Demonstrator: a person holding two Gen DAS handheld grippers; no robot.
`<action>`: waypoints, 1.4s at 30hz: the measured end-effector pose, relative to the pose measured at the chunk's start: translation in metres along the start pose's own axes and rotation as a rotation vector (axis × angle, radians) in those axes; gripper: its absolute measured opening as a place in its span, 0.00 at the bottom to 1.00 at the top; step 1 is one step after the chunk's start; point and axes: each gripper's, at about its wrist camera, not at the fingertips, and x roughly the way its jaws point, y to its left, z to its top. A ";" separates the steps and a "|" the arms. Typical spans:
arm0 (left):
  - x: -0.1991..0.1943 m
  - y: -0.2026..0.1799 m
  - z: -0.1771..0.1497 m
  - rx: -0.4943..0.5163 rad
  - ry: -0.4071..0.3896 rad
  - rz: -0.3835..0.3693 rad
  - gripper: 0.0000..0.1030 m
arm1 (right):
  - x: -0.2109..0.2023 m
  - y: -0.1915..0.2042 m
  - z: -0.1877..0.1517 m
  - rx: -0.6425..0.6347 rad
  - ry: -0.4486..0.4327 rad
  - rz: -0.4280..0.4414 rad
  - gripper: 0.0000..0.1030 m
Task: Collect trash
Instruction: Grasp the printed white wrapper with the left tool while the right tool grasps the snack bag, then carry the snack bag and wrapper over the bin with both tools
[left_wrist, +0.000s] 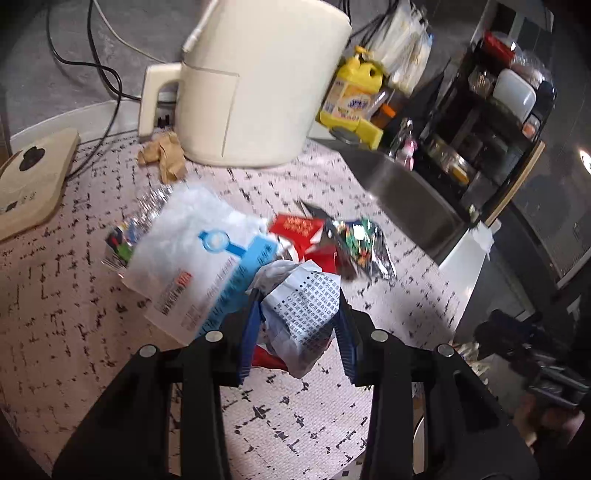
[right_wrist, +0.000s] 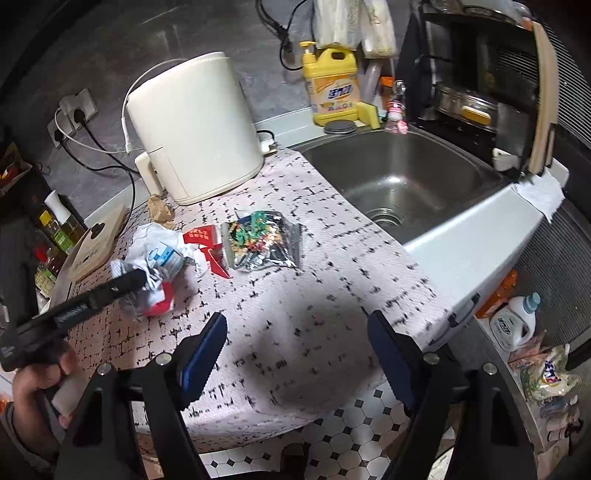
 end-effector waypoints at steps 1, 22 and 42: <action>-0.005 0.003 0.004 -0.006 -0.014 0.001 0.37 | 0.004 0.004 0.003 -0.008 0.003 0.006 0.73; -0.050 0.088 0.017 -0.103 -0.076 0.131 0.38 | 0.119 0.077 0.039 -0.218 0.128 -0.047 0.17; -0.034 -0.002 0.012 0.026 -0.095 -0.011 0.38 | 0.001 0.019 0.020 -0.098 -0.024 -0.017 0.04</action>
